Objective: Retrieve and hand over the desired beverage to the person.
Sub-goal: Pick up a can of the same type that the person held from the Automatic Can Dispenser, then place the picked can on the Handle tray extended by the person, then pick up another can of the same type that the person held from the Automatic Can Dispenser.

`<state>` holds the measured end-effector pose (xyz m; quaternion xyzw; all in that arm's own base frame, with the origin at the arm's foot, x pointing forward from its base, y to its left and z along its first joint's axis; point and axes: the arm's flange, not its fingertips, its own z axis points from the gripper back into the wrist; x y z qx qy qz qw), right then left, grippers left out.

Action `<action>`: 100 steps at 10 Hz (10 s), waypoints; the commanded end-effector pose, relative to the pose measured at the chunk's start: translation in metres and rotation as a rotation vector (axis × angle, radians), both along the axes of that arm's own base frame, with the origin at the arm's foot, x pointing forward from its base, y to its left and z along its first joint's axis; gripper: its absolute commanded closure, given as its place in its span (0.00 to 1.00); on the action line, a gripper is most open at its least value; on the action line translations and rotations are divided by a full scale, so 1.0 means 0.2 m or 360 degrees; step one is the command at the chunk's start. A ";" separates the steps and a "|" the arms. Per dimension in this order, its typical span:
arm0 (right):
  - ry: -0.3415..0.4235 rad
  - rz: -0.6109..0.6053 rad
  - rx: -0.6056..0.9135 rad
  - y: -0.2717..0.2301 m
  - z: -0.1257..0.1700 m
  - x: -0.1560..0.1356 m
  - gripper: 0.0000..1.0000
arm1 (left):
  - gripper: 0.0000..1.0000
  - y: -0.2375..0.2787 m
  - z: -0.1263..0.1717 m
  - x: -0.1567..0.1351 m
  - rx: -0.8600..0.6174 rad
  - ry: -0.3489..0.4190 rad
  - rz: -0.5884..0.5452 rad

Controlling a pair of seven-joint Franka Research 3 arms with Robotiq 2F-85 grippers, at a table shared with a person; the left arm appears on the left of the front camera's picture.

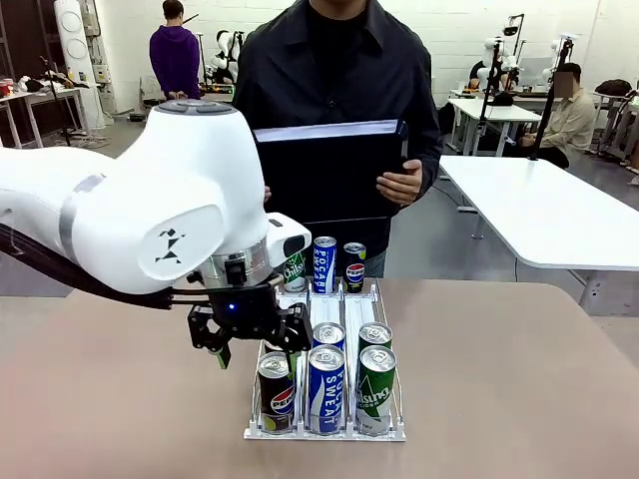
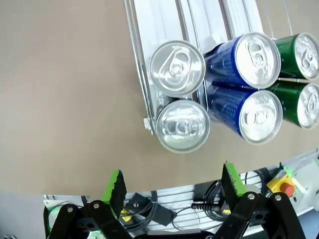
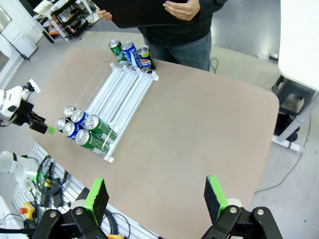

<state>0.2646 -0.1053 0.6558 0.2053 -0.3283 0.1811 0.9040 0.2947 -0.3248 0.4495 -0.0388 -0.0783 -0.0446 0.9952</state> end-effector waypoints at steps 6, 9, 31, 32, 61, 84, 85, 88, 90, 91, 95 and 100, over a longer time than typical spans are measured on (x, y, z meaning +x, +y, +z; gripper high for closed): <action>-0.0010 0.0041 0.0035 0.00 0.00 0.00 0.00 | 0.00 -0.10 -0.13 0.12 0.0031 -0.0066 0.0139; -0.0010 0.0041 0.0035 0.00 0.00 0.00 0.00 | 0.00 -0.12 -0.18 0.14 0.0050 -0.0043 0.0138; -0.0010 0.0041 0.0035 0.00 0.00 0.00 0.00 | 1.00 -0.19 0.80 -0.02 0.0155 0.0070 -0.0030; -0.0010 0.0041 0.0035 0.00 0.00 0.00 0.00 | 1.00 -0.19 0.94 -0.02 0.0142 0.0088 -0.0032; -0.0010 0.0041 0.0035 0.00 0.00 0.00 0.00 | 0.42 0.08 1.19 0.91 0.0064 -0.0090 0.0026; -0.0010 0.0041 0.0035 0.00 0.00 0.00 0.00 | 0.00 0.62 1.55 0.12 -0.0250 -0.0652 -0.0481; -0.0010 0.0041 0.0035 0.00 0.00 0.00 0.00 | 0.00 0.79 1.54 0.10 -0.0356 -0.0705 -0.0537; -0.0010 0.0041 0.0035 0.00 0.00 0.00 0.00 | 0.00 1.20 1.48 0.06 -0.0586 -0.0682 -0.0602; -0.0010 0.0041 0.0035 0.00 0.00 0.00 0.00 | 0.00 1.35 1.48 0.03 -0.0659 -0.0583 -0.0597; -0.0010 0.0041 0.0035 0.00 0.00 0.00 0.00 | 0.00 1.37 1.47 0.03 -0.0662 -0.0571 -0.0588; -0.0010 0.0041 0.0035 0.00 0.00 0.00 0.00 | 0.00 1.39 1.42 0.02 -0.0711 -0.0554 -0.0526; -0.0010 0.0041 0.0035 0.00 0.00 0.00 0.00 | 0.00 1.40 1.44 0.03 -0.0685 -0.0556 -0.0526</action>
